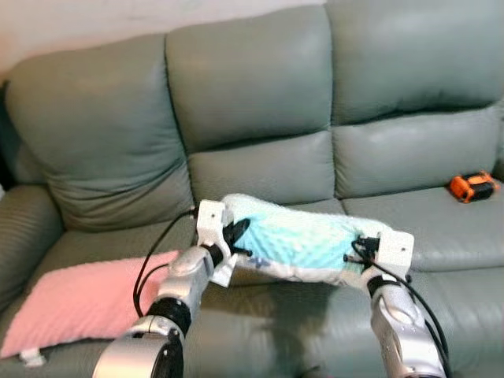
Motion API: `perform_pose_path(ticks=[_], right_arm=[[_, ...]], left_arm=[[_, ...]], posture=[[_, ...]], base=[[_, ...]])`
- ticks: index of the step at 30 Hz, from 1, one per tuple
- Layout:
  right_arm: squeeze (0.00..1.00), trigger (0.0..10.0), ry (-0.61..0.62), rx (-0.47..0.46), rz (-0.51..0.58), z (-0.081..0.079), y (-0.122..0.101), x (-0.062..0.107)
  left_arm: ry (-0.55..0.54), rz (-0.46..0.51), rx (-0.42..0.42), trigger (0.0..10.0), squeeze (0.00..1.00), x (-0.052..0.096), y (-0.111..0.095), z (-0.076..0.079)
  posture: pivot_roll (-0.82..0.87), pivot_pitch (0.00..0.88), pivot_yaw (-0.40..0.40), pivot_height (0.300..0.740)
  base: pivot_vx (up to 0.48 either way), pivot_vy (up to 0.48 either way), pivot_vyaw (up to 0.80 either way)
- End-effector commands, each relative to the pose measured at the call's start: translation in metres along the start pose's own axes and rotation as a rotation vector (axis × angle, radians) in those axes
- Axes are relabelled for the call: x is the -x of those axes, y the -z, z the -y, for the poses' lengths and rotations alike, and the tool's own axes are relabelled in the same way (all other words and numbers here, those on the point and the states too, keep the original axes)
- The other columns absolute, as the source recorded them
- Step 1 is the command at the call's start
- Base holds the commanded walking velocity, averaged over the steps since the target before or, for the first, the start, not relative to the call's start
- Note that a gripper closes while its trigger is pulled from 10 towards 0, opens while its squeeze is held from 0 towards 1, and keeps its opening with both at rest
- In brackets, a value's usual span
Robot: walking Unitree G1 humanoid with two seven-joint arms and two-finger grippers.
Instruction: Move the pillow to the sofa
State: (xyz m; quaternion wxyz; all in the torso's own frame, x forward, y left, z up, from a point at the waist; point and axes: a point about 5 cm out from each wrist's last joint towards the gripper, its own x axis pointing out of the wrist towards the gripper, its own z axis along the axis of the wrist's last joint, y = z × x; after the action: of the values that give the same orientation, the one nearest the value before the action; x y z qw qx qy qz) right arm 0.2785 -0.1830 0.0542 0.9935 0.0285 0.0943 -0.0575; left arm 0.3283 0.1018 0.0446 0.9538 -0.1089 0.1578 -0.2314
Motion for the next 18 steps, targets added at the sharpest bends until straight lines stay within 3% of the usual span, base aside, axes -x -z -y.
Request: perform_pose_path(ticks=[1,18], right_arm=[[0.0,10.0,-0.035,-0.001,0.024,-0.0116,-0.0049,-0.001],[0.0,10.0,-0.029,-0.004,0.023,-0.0125,-0.0057,-0.0035]], left_arm=[[-0.028,0.006,-0.016,10.0,0.0,0.0039,-0.0035,-0.0101],[-0.031,0.002,-0.012,10.0,0.0,0.0058,-0.0007,-0.011]], posture=[[-0.32,0.0,0.145,0.74],[-0.3,0.0,0.145,0.74]], base=[[0.0,0.0,0.0],[0.0,0.0,0.0]])
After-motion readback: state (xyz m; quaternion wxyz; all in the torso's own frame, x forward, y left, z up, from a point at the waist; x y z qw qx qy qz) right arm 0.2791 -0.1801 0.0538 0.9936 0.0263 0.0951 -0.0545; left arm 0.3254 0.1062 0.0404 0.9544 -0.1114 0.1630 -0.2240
